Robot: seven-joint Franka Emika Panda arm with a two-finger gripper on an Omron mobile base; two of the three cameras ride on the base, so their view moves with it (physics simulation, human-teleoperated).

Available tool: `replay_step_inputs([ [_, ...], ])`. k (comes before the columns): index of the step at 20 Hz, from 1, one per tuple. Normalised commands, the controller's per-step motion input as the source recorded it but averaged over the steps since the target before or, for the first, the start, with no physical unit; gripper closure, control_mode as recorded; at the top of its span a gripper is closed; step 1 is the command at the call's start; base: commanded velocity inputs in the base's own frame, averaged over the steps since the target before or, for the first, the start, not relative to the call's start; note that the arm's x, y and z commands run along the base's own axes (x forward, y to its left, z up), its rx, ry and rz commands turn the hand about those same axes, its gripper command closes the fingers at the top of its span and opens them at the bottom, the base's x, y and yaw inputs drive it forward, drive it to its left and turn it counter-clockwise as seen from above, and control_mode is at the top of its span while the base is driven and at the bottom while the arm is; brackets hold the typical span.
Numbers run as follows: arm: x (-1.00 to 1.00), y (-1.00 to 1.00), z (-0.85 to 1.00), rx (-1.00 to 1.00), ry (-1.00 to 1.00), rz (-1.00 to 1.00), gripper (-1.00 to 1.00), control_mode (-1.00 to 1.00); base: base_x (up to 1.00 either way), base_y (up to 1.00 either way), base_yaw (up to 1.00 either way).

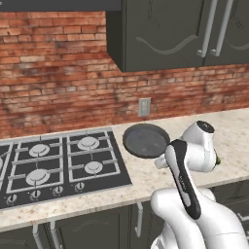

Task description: Place both pans onto different burners. Then place the cucumber and the steak on different pans.

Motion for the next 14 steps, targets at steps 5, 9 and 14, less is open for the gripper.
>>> replay_step_inputs([
  [5,-0.03,0.44,0.19,-0.09,0.06,0.23,1.0,-1.0,0.0,0.0,0.0],
  [9,0.0,0.47,0.14,-0.04,0.13,0.2,1.0,-1.0,0.0,0.0,0.0],
  [14,0.0,0.55,0.01,0.0,0.12,0.18,1.0,-1.0,0.0,0.0,0.0],
])
